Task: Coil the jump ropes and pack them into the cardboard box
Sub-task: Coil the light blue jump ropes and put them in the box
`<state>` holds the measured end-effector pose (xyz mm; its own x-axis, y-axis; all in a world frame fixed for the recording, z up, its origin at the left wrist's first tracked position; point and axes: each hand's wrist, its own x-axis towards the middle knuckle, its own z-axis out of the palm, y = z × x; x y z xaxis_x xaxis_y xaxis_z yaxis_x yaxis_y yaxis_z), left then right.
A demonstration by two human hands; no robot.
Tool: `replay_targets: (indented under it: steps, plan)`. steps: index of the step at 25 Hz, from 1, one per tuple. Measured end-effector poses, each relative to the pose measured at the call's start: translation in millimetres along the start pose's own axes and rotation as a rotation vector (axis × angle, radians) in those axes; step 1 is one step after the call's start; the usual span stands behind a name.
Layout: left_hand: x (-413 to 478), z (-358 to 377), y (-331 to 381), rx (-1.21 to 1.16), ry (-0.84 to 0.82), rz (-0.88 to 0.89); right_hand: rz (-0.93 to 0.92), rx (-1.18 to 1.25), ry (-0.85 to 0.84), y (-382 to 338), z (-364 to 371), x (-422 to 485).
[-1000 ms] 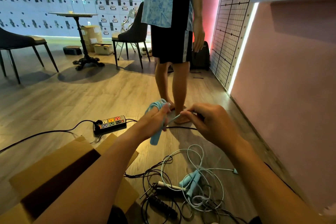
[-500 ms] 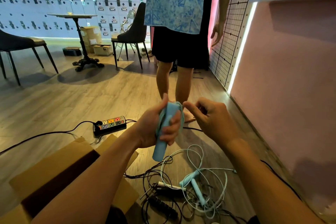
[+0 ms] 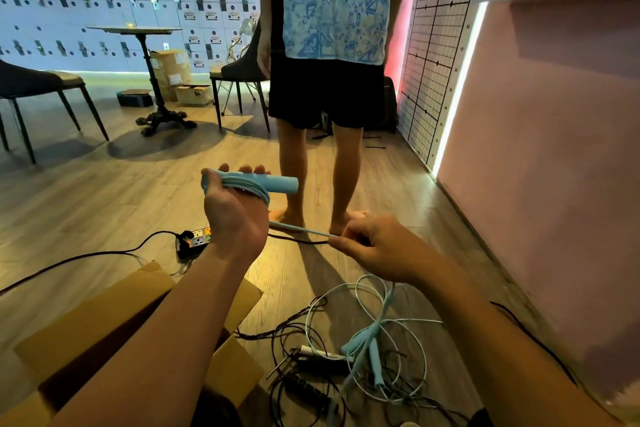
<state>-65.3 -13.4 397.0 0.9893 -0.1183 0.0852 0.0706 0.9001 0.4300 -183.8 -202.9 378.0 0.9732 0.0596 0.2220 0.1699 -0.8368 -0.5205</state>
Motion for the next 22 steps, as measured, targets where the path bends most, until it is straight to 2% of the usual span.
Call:
replay_targets:
  steps: [2, 5, 6, 8, 13, 16, 19, 22]
  plan:
    - [2, -3, -2, 0.221, -0.01, 0.101, -0.004, -0.047, -0.01, -1, 0, 0]
    - [3, -14, -8, 0.843, -0.156, 0.228, 0.067, -0.081, 0.014, 0, -6, -1]
    - [3, -19, -13, 1.007, -0.21, 0.197, 0.08, -0.076, 0.036, 0, -9, -2]
    - [3, -24, -22, 1.153, -0.304, 0.005, 0.091, -0.083, 0.12, 0, -12, -4]
    - [-13, -19, -34, 1.318, -0.53, -0.499, 0.108, -0.213, 0.333, -3, -14, -7]
    - [-29, -7, -29, 1.386, -0.702, -0.758, 0.113, -0.228, 0.376, -5, -15, -7]
    - [-39, 3, -20, 1.279, -0.756, -0.865, 0.093, -0.19, 0.409, -6, -16, -7]
    - [-42, 7, -14, 1.047, -0.758, -0.946, 0.044, -0.174, 0.387, -4, -19, -5]
